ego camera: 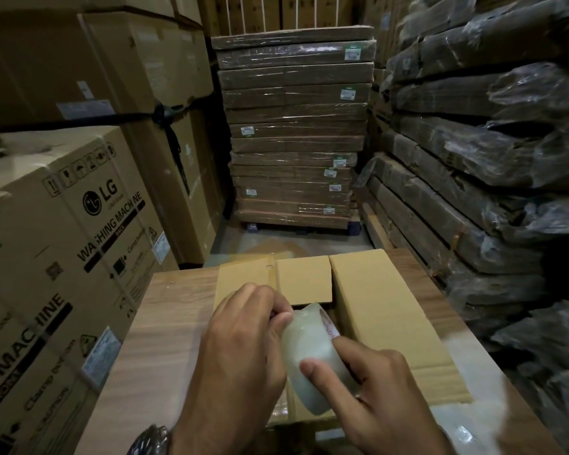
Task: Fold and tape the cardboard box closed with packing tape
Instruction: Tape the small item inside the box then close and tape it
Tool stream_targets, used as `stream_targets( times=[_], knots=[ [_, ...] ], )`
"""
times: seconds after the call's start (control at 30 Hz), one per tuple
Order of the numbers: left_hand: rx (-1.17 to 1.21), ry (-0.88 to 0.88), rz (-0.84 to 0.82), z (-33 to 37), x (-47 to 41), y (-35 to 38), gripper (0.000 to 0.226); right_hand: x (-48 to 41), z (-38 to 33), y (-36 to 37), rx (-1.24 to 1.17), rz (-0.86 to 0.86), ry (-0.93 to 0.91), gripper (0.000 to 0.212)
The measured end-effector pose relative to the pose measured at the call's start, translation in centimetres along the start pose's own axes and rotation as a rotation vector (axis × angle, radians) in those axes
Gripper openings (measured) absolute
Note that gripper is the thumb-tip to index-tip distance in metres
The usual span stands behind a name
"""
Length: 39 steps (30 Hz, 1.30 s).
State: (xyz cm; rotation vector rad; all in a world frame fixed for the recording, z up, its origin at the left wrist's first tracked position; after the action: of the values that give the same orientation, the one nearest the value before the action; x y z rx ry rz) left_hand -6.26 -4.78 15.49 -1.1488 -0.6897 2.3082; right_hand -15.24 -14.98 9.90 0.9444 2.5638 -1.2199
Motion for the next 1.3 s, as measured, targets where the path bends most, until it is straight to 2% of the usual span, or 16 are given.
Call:
stream_targets(
  times=[0.23,0.33,0.43,0.57,0.67,0.9,1.07,1.17,1.3],
  knots=[
    [-0.047,0.045,0.014,1.6,-0.6,-1.0,0.018,-0.8,2.4,1.3,-0.058,-0.010,0.168,0.082],
    [-0.078,-0.003,-0.006,0.6,-1.2,-1.2,0.012,-0.9,2.8,1.7,-0.165,-0.023,0.176,0.073],
    [-0.127,-0.028,-0.013,0.0,-1.9,-1.6,0.009,-0.5,2.8,2.1,-0.221,-0.046,0.164,0.072],
    [-0.076,-0.055,-0.017,-0.3,-2.5,-1.9,0.004,-0.2,3.0,2.9,-0.267,-0.077,0.166,0.055],
    [-0.105,-0.037,-0.031,-0.3,-2.6,-1.7,0.007,-0.1,3.2,3.0,-0.216,-0.072,0.186,0.051],
    [-0.099,0.001,0.020,0.6,-2.4,-1.7,0.010,-0.6,3.2,3.0,-0.133,-0.007,0.225,0.064],
    [-0.066,0.055,0.035,1.4,-2.1,-2.1,0.008,-1.2,2.9,3.1,-0.047,-0.047,0.240,0.051],
    [-0.060,0.056,0.024,1.5,-1.9,-2.1,0.009,-1.4,2.7,3.9,0.042,-0.124,0.242,0.057],
    [-0.056,0.039,0.010,1.2,-1.8,-2.1,0.009,-1.8,2.7,3.8,0.091,-0.145,0.277,0.063]
  ],
)
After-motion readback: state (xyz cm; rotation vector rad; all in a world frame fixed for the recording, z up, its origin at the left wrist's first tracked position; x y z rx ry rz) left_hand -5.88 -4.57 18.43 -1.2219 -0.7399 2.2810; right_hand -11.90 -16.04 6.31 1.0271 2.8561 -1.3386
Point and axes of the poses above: each hand's wrist, its own x-axis away from the middle knuckle, its own y-axis out of the palm, z = x × y, the point moved 10 cm from there along -x, towards the middle knuckle, and after that the axes turned 8 degrees about x, right-handed, at the moved point
